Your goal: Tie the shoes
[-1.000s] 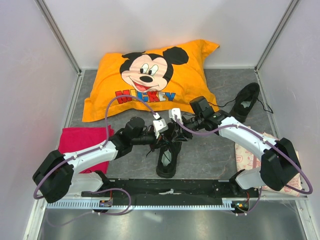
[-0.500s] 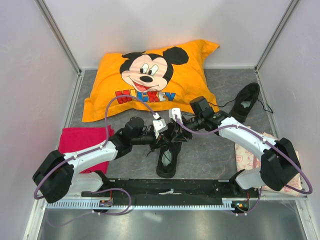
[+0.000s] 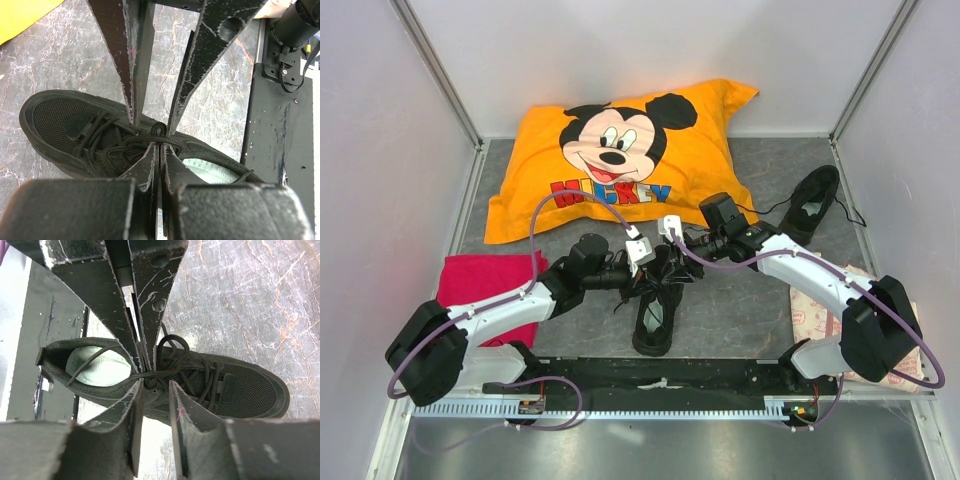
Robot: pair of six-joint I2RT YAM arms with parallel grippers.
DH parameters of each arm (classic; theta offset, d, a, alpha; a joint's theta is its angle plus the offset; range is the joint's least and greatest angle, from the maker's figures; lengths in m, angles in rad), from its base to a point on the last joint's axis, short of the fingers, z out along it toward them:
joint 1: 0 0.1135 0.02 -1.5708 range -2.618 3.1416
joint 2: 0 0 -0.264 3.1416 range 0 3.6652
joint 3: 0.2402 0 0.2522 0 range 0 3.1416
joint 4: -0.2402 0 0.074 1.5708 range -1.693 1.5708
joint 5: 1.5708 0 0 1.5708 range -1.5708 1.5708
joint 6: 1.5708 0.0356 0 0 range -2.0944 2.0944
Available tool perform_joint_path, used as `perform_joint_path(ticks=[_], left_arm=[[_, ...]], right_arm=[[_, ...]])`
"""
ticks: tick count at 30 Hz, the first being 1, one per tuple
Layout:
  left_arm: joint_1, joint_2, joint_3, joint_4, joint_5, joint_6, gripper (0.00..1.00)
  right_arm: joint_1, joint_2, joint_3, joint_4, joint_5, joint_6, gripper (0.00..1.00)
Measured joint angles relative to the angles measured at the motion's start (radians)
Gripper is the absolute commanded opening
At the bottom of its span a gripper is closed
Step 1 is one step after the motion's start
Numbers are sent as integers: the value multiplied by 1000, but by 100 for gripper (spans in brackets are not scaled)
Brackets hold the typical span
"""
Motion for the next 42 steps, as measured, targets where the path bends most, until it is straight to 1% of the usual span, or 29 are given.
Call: perform_joint_path(ticks=[1, 2, 4, 5, 7, 8, 11, 12, 14, 15, 17, 18, 21, 24, 29, 33, 35, 38, 40, 42], left_arm=[[0, 0, 0, 0, 0, 0, 1], [0, 0, 0, 0, 0, 0, 2], [0, 0, 0, 0, 0, 0, 2], [0, 0, 0, 0, 1, 0, 2], [0, 0, 0, 0, 1, 0, 2], [0, 0, 0, 0, 1, 0, 1], [0, 0, 0, -1, 1, 0, 4], [0, 0, 0, -1, 1, 0, 11], [0, 0, 0, -2, 1, 0, 18], [0, 0, 0, -3, 0, 1, 23], [4, -5, 0, -7, -2, 4, 29], [7, -11, 0, -11, -2, 6, 33], [15, -49, -6, -31, -3, 20, 39], [18, -112, -21, -60, -3, 47, 42], [23, -227, -43, -130, -8, 120, 44], [54, -303, -52, -174, -42, 148, 49], [93, -311, -45, -195, -56, 143, 50], [140, -276, -6, -234, -59, 119, 51], [150, -240, 32, -252, -47, 93, 52], [155, -206, 63, -254, -25, 60, 56]], right_arm=[[2, 0, 0, 0, 0, 0, 31], [3, 0, 0, 0, 0, 0, 28], [5, 2, 0, 1, 0, 2, 24], [6, 2, 0, 2, -1, 2, 18], [7, 5, 0, 2, -3, 4, 9], [9, 5, 0, 2, -3, 2, 0], [11, 5, 0, -1, -3, -3, 0], [11, 5, 0, -3, -3, -5, 0], [11, 5, 0, -5, -3, -5, 0], [11, 5, 0, -8, -3, -5, 0], [11, 5, 0, -13, -2, -6, 0], [11, 5, 0, -16, -2, -6, 0], [11, 5, 0, -19, 0, -6, 0], [11, 5, 0, -23, 1, -6, 0], [11, 5, 0, -24, 1, -6, 0], [11, 4, 0, -24, 2, -4, 0], [13, 2, 0, -24, 2, -3, 0], [21, -4, 0, -24, 8, 2, 0], [31, -7, 0, -24, 10, 5, 0], [36, -8, 0, -24, 14, 8, 0]])
